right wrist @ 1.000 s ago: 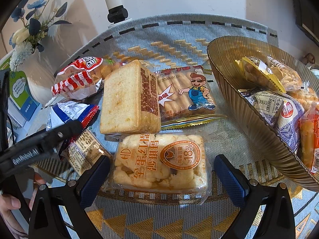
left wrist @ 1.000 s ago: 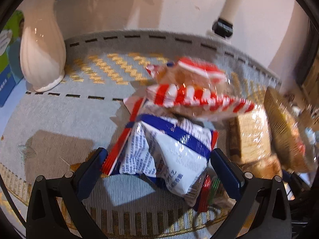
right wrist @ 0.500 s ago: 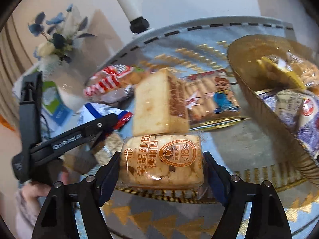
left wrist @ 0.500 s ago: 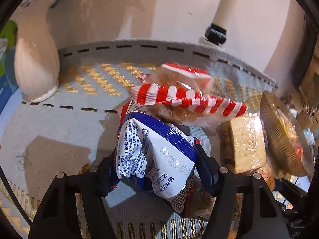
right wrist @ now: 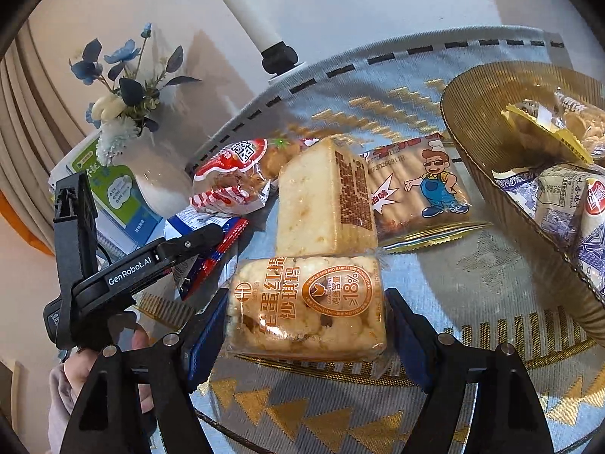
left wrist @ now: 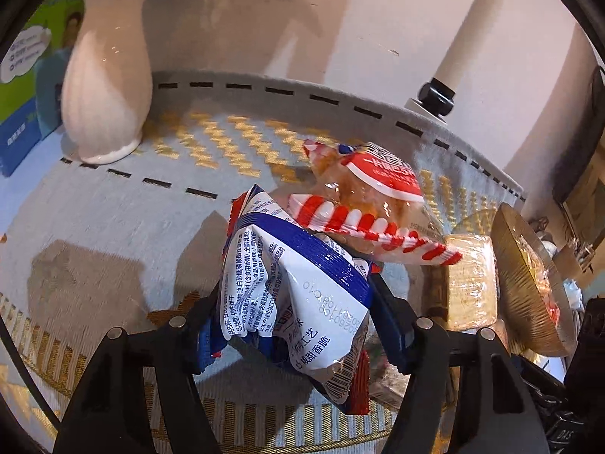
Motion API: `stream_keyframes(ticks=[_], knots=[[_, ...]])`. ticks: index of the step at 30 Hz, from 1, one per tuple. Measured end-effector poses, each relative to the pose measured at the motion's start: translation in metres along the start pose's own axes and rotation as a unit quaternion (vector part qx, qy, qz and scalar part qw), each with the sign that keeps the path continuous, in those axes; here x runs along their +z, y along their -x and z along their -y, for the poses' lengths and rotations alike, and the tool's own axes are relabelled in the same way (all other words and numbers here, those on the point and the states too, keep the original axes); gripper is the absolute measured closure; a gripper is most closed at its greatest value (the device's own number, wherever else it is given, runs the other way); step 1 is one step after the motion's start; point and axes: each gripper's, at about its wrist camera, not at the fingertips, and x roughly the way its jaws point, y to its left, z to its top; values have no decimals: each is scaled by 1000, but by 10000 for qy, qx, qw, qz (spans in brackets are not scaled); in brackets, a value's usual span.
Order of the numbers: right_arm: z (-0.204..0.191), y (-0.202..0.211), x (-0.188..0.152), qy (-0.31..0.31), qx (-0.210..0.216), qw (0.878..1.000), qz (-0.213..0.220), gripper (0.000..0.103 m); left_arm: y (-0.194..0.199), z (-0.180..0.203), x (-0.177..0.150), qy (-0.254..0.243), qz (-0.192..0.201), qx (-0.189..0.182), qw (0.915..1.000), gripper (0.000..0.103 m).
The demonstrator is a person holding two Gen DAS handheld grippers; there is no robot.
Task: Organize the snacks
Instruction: 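Grasp the blue-and-white bag with the left tool while the right tool grasps the cream pastry pack, then carry both snacks over the amber glass bowl and release them inside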
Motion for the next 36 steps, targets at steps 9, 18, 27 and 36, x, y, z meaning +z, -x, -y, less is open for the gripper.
stream_keyframes(ticks=[9, 18, 27, 36], knots=[[-10, 7, -3, 293, 56, 9995, 119, 25, 11, -9, -4, 177, 25, 309, 9994, 37], [-32, 15, -8, 843, -8, 9958, 344, 25, 31, -23, -16, 509, 222, 544, 9970, 37], [-25, 28, -10, 490, 230, 9976, 430, 25, 50, -10, -38, 441, 220, 823, 9954, 37], [-20, 95, 38, 290, 432, 9956, 778, 25, 74, 72, -16, 120, 167, 124, 9997, 37]])
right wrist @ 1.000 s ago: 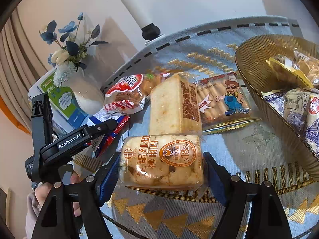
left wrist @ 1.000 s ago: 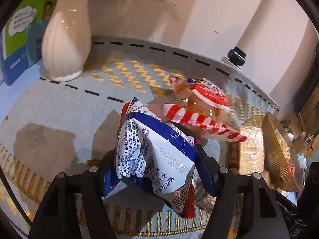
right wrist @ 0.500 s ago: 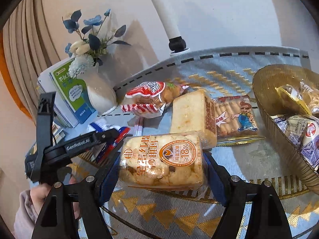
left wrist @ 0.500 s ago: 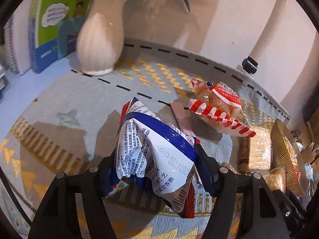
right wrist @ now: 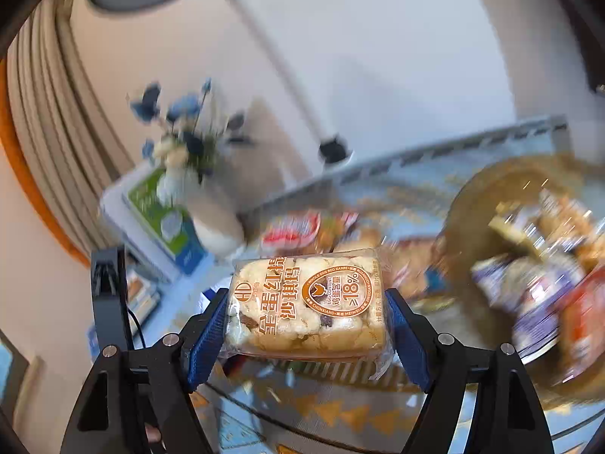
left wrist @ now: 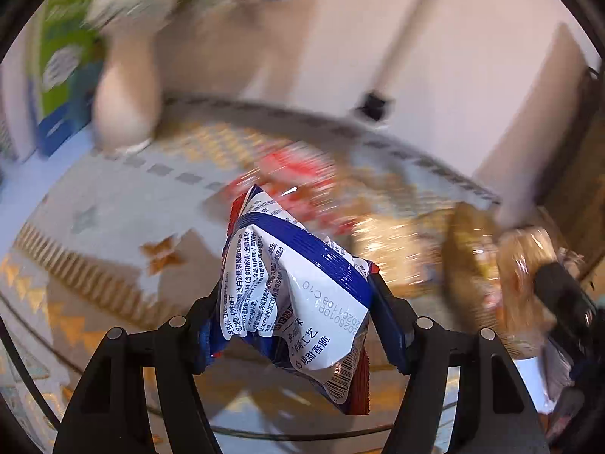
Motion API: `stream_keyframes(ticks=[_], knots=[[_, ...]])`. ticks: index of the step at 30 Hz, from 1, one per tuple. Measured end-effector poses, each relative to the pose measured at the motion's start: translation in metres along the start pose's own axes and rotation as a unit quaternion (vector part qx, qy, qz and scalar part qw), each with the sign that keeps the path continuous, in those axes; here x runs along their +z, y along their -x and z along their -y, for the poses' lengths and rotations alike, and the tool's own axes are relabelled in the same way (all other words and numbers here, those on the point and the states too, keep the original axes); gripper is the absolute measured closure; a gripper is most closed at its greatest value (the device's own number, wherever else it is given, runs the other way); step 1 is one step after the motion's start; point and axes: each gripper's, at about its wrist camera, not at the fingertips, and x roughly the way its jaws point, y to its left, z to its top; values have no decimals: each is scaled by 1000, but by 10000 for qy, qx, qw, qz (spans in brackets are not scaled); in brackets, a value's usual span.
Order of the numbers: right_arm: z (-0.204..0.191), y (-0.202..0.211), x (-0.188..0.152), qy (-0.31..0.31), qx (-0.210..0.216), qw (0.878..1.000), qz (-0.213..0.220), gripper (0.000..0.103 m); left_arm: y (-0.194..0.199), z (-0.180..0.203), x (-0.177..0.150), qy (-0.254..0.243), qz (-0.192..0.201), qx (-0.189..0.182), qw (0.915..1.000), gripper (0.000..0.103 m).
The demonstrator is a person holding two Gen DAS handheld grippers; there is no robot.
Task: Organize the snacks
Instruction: 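Carry both snacks over the amber glass bowl and release them inside, then move both tools back over the placemat snacks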
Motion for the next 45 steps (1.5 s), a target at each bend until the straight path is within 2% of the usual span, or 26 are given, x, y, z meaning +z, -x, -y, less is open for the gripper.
stream_keyframes(ticks=[8, 11, 14, 17, 19, 20, 22, 23, 27, 31, 39, 45], knots=[[45, 50, 68, -117, -565, 9975, 406, 25, 4, 102, 27, -637, 165, -940, 9934, 37], [72, 58, 87, -239, -898, 9945, 475, 25, -8, 134, 28, -866, 68, -1128, 9898, 37], [104, 62, 102, -470, -1060, 9921, 485, 25, -27, 161, 26, -1024, -104, -1316, 9860, 37], [131, 59, 111, -587, -1250, 9894, 446, 25, -46, 177, 22, -1073, -279, -1498, 9825, 36], [149, 50, 115, -639, -1369, 9880, 318, 24, -59, 186, 18, -1213, -450, -1588, 9788, 31], [157, 45, 116, -667, -1442, 9870, 219, 23, -66, 191, 16, -1308, -535, -1547, 9778, 27], [176, 34, 118, -801, -1633, 9833, 9, 16, -73, 202, 10, -1548, -658, -1284, 9774, 6], [180, 30, 118, -851, -1721, 9814, -17, 12, -76, 205, 9, -1635, -644, -1183, 9773, 4], [198, 28, 113, -1070, -1805, 9777, -83, 12, -78, 208, 4, -1842, -616, -993, 9759, 3], [196, 25, 111, -1020, -1889, 9766, -142, 12, -78, 202, 3, -1812, -630, -946, 9768, 3], [161, 24, 115, -718, -1938, 9783, -140, 10, -66, 179, 14, -1608, -562, -826, 9819, 3], [127, 24, 115, -571, -1839, 9812, -91, 9, -44, 146, 28, -1351, -376, -624, 9882, 3]])
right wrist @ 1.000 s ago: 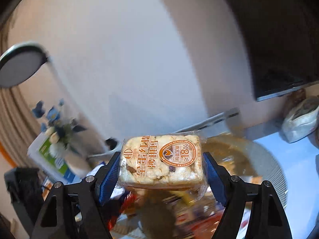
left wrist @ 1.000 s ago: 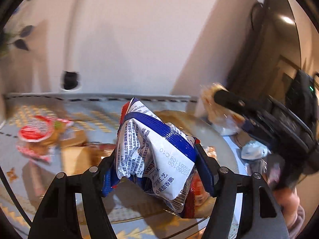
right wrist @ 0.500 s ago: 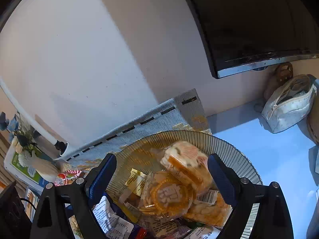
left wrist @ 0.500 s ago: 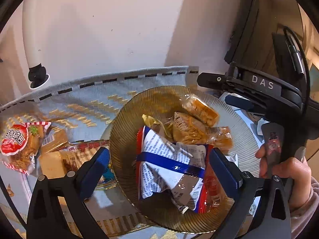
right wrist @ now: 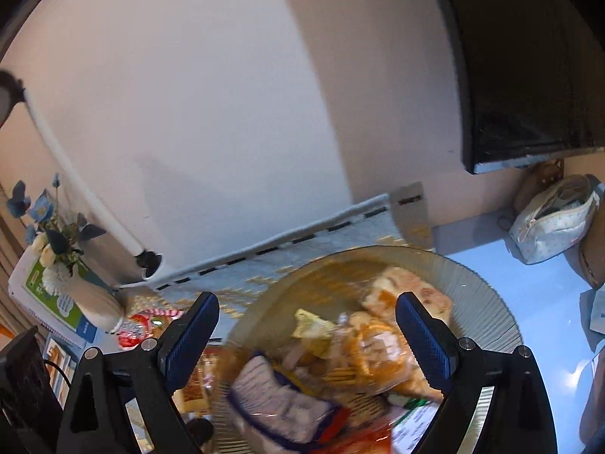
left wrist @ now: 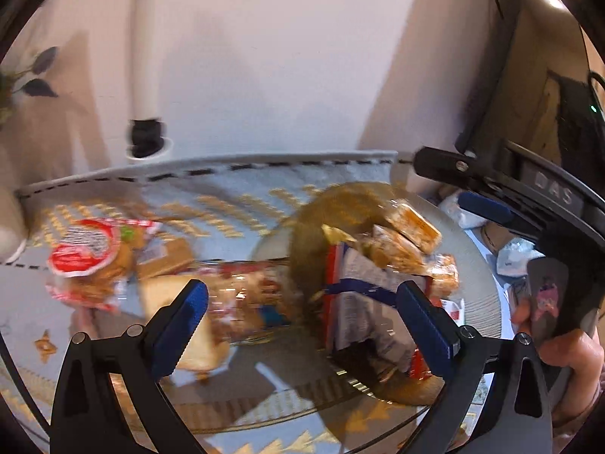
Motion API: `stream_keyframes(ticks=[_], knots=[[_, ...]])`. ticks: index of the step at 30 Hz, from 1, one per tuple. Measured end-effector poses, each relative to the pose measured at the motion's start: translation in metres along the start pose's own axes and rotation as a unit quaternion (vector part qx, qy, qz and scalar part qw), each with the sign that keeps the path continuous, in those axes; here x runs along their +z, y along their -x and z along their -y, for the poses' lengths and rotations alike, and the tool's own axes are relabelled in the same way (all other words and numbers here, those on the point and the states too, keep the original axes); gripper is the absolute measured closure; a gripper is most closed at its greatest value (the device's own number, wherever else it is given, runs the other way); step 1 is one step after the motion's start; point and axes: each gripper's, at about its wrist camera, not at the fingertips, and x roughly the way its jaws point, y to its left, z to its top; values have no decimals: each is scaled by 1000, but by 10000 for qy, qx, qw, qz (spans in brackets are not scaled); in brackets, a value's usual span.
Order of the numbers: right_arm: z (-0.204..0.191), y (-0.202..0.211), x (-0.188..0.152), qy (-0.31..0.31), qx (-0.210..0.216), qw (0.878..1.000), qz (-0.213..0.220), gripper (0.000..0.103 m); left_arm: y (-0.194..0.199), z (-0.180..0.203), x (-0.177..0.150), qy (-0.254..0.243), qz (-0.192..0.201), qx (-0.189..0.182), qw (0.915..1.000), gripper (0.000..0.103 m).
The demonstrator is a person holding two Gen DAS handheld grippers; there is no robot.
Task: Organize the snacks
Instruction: 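Move both tools back over the placemat snacks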
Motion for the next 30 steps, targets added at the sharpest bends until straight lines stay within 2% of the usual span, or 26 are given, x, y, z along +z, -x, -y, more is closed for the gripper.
stream_keyframes(ticks=[2, 8, 17, 24, 27, 30], knots=[[-12, 4, -2, 66, 61, 10000, 10, 8, 8, -12, 0, 63, 53, 114, 9999, 3], [-60, 13, -12, 363, 303, 9989, 44, 5, 42, -61, -2, 199, 253, 776, 9965, 3], [-129, -3, -50, 798, 707, 9940, -243, 5, 66, -154, -21, 739, 167, 1376, 9876, 3], [-166, -28, -93, 925, 1101, 9873, -672, 5, 51, -184, -43, 798, -72, 1400, 9869, 3], [-175, -35, -113, 1111, 1159, 9836, -826, 5, 37, -190, -47, 798, -234, 1367, 9871, 3], [-178, -44, -132, 1244, 1091, 9814, -978, 5, 23, -198, -53, 950, -384, 1177, 9877, 3]])
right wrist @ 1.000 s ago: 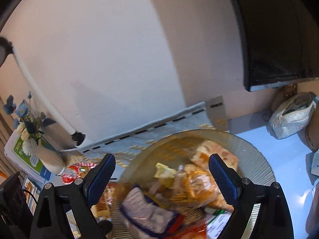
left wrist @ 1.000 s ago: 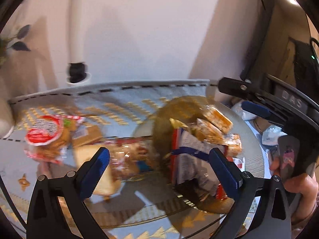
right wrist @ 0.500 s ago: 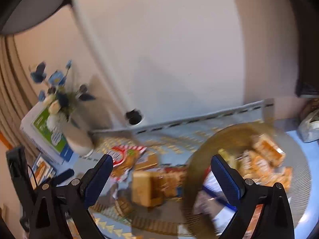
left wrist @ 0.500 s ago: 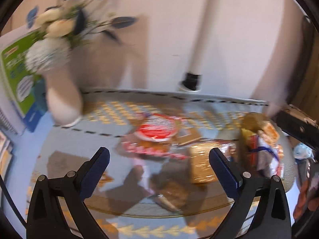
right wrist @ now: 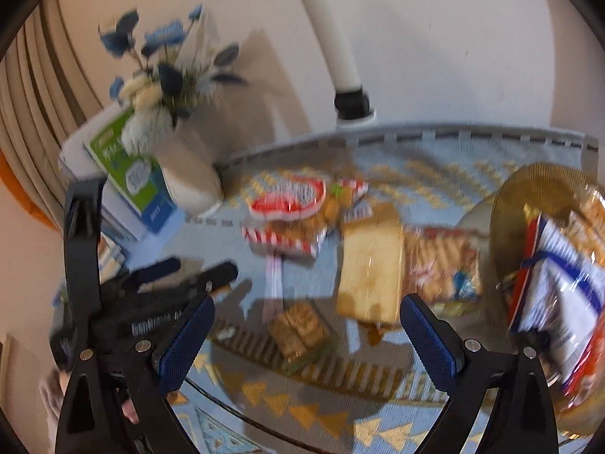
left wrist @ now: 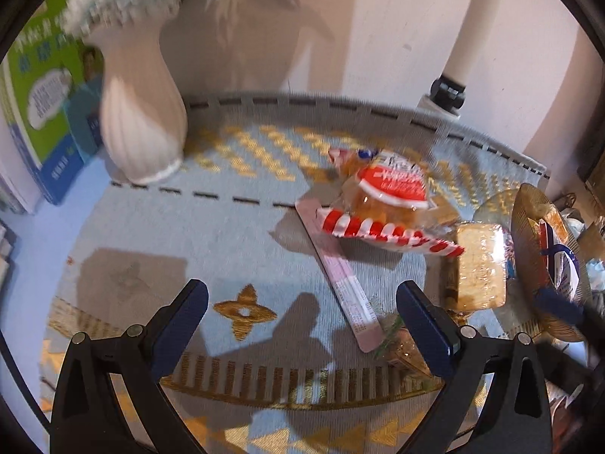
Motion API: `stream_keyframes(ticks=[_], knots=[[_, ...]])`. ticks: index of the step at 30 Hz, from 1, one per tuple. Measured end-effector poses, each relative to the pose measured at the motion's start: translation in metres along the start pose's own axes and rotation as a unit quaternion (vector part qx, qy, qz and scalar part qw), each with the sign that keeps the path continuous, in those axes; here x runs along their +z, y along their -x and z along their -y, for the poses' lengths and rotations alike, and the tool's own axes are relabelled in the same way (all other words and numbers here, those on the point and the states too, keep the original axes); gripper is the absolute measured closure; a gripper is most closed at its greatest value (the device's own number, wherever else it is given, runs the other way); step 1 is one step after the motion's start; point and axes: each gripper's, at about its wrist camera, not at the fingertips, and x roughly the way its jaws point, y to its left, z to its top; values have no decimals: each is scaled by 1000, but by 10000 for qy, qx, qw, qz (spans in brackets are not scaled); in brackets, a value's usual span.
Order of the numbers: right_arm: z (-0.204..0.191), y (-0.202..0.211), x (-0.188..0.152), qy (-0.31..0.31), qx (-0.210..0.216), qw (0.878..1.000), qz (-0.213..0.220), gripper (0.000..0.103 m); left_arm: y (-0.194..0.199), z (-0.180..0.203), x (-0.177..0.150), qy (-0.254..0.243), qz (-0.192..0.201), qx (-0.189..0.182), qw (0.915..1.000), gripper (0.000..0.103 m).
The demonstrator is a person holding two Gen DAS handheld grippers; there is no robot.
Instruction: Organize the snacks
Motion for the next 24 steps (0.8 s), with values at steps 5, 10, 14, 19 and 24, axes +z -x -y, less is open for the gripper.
stream_keyframes(ticks=[5, 10, 14, 19, 24], knots=[[1, -28, -24, 75, 91, 9993, -356, 5, -29, 2, -2, 68, -208, -229, 9995, 3], [-15, -55, -34, 706, -14, 9964, -462, 5, -46, 6, -3, -32, -275, -175, 9995, 3], [-19, -71, -33, 955, -123, 9942, -483, 5, -52, 15, -2, -310, -285, 20, 9991, 3], [-21, -86, -36, 1056, -114, 9930, -524, 9, -59, 36, -10, -859, -244, 478, 9949, 2], [-14, -75, -39, 891, -109, 9952, -376, 44, -43, 27, -12, -784, -29, 524, 9955, 86]])
